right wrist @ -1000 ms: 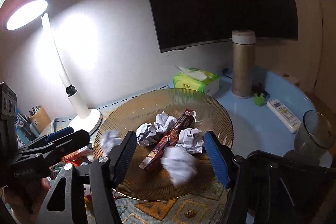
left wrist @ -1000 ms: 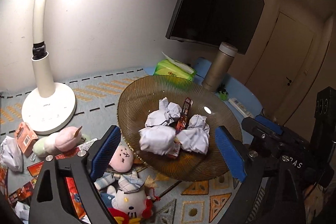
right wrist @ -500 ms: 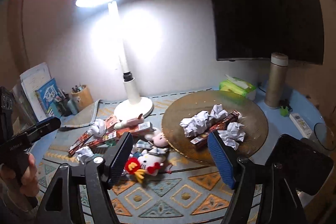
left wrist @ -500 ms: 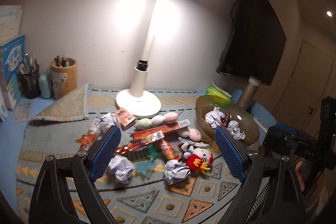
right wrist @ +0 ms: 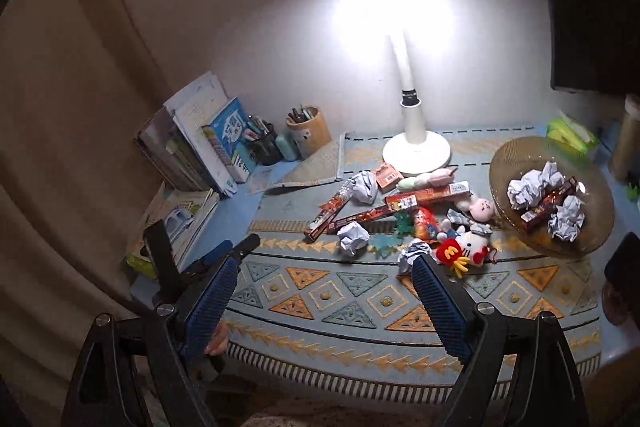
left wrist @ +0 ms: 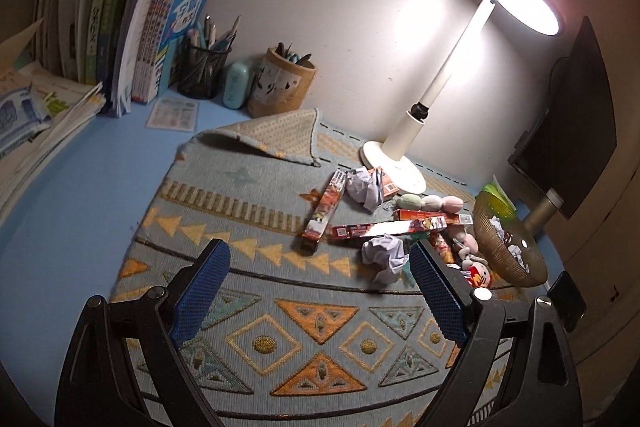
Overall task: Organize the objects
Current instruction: 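Return to the table and grasp a paper ball with the right gripper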
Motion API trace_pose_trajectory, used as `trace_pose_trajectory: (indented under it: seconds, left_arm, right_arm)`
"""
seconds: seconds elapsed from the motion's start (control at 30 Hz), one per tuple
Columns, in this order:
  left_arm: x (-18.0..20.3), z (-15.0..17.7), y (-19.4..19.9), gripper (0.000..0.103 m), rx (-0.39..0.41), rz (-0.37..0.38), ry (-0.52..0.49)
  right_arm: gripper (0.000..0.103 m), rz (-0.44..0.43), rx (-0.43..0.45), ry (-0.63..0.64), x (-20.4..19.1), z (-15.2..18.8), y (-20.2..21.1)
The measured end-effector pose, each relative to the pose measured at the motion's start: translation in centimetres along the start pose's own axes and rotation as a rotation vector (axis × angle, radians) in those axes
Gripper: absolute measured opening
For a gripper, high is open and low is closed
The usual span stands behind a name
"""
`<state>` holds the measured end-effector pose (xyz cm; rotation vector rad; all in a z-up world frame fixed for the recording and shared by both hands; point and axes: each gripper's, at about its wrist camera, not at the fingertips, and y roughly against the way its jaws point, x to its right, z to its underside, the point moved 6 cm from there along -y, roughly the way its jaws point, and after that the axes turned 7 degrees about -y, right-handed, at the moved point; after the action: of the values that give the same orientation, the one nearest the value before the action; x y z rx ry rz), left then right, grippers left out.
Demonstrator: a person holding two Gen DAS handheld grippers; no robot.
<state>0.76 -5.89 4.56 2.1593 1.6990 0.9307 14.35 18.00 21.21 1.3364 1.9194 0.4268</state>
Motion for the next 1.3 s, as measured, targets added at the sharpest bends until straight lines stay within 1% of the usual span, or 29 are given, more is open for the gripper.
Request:
trace_pose_trajectory:
  seconds: [0.1, 0.23, 0.3, 0.43, 0.6, 0.67, 0.7, 0.73, 0.8, 0.9, 0.97, 1.0, 1.07, 1.13, 1.23, 1.3]
  left_arm:
    - [-0.6, 0.5, -0.6, 0.091, -0.011, 0.003, 0.013]
    - [-0.1, 0.8, -1.1, 0.091, -0.020, -0.002, -0.020]
    - [0.3, 1.0, -1.4, 0.091, -0.030, 0.003, -0.040]
    - [0.7, 1.4, -2.2, 0.091, -0.049, 0.010, -0.061]
    - [0.9, 1.5, -3.0, 0.091, -0.068, 0.036, -0.045]
    - [1.0, 1.3, -3.4, 0.091, -0.068, 0.046, -0.042]
    - [1.1, 1.1, -3.7, 0.091, -0.073, 0.050, -0.044]
    - [1.2, 0.7, -4.2, 0.091, -0.079, 0.056, -0.048]
    - [1.5, -0.4, -5.6, 0.091, -0.096, 0.081, -0.062]
    - [1.5, -2.2, -9.0, 0.091, -0.149, 0.079, -0.062]
    - [1.5, -2.9, -11.8, 0.091, -0.197, 0.089, -0.067]
    - [1.6, -3.2, -13.3, 0.091, -0.221, 0.088, -0.082]
    - [1.9, -3.5, -15.8, 0.091, -0.256, 0.063, -0.121]
    - [2.0, -3.7, -17.7, 0.090, -0.273, 0.050, -0.153]
    - [1.9, -3.8, -19.8, 0.090, -0.306, 0.068, -0.152]
    - [1.9, -3.4, -20.7, 0.089, -0.341, 0.099, -0.144]
  right_arm:
    - [0.088, -0.029, -0.029, -0.019, -0.7, 0.0, -0.1]
    - [0.088, -0.100, -0.121, -0.129, 0.2, 0.0, -1.6]
    - [0.088, -0.113, -0.133, -0.189, 0.9, 0.0, -1.9]
    - [0.088, -0.123, -0.132, -0.256, 1.9, -0.6, -2.0]
    - [0.089, -0.130, -0.081, -0.265, 2.3, -1.8, -0.9]
    - [0.092, -0.117, -0.055, -0.254, 2.7, -2.1, -0.8]
    - [0.098, -0.114, -0.056, -0.240, 2.9, -2.0, -1.1]
    - [0.103, -0.115, -0.064, -0.222, 3.3, -1.7, -1.8]
    - [0.103, -0.118, -0.093, -0.190, 4.5, -0.5, -3.9]
    - [0.103, -0.109, -0.214, -0.179, 8.0, 2.3, -9.3]
    - [0.100, -0.092, -0.275, -0.199, 10.8, 4.4, -12.9]
    - [0.094, -0.075, -0.284, -0.202, 12.2, 5.1, -14.3]
    - [0.092, -0.036, -0.294, -0.193, 14.3, 6.2, -16.6]
    - [0.086, -0.084, -0.298, -0.196, 15.2, 6.6, -18.1]
    - [0.086, -0.028, -0.276, -0.134, 15.4, 5.9, -19.1]
    - [0.084, -0.001, -0.261, -0.095, 15.2, 5.3, -19.9]
